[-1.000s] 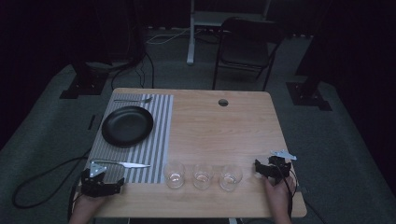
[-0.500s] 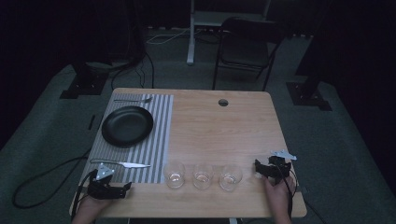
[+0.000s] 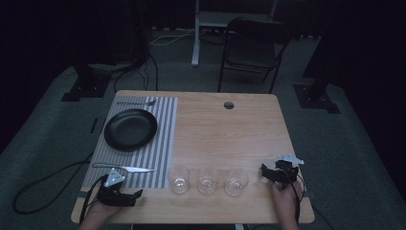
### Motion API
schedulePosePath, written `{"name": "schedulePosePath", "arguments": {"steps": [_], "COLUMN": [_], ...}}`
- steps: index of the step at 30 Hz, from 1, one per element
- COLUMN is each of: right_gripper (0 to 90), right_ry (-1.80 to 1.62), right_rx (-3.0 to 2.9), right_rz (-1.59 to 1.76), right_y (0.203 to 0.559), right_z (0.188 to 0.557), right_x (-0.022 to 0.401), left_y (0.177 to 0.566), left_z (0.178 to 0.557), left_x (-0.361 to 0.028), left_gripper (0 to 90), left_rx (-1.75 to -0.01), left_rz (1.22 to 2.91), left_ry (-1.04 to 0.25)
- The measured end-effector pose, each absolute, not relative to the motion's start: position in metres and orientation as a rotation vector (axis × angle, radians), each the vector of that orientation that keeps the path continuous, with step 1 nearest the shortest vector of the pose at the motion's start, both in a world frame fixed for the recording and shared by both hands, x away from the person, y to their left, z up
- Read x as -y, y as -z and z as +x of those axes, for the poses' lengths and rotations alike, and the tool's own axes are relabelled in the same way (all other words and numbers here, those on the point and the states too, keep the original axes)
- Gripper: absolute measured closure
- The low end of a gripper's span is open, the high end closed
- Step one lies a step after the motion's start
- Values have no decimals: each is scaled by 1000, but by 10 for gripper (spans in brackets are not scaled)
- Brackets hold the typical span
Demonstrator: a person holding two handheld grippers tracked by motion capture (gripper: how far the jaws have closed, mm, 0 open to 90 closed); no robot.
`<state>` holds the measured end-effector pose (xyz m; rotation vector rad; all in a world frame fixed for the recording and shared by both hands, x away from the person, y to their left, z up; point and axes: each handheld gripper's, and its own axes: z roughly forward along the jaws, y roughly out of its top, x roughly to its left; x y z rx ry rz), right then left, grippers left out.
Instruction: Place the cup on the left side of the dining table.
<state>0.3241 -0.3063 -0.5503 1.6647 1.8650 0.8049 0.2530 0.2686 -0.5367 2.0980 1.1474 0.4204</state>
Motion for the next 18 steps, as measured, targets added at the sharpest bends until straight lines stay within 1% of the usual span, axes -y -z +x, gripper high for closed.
{"name": "schedulePosePath", "arguments": {"steps": [7,11,12,13,15,18], "right_gripper": [114,114,114,114,114,114], "right_ry": [-805,-805,-805,-805,-805,-805], "right_rx": [-1865,-1865,-1865,-1865,-1865,-1865], "right_rz": [1664,1665,1665,1665,1665,1665], "right_y": [550,550,550,550,550,550], "right_z": [324,324,324,324,324,324], "right_x": [306,306,306,306,306,306], "left_y": [536,535,534,533,531,530], "left_z": [254,253,252,251,250,250], "left_x": [-256,-249,-247,-245,-240,-233], "left_gripper": [15,16,18,51,52,51], "left_rx": [-1099,-1075,-1064,-1047,-1023,-998], "left_rz": [2124,2108,2101,2093,2084,2081], "left_ry": [-391,-387,-394,-395,-409,-393]}}
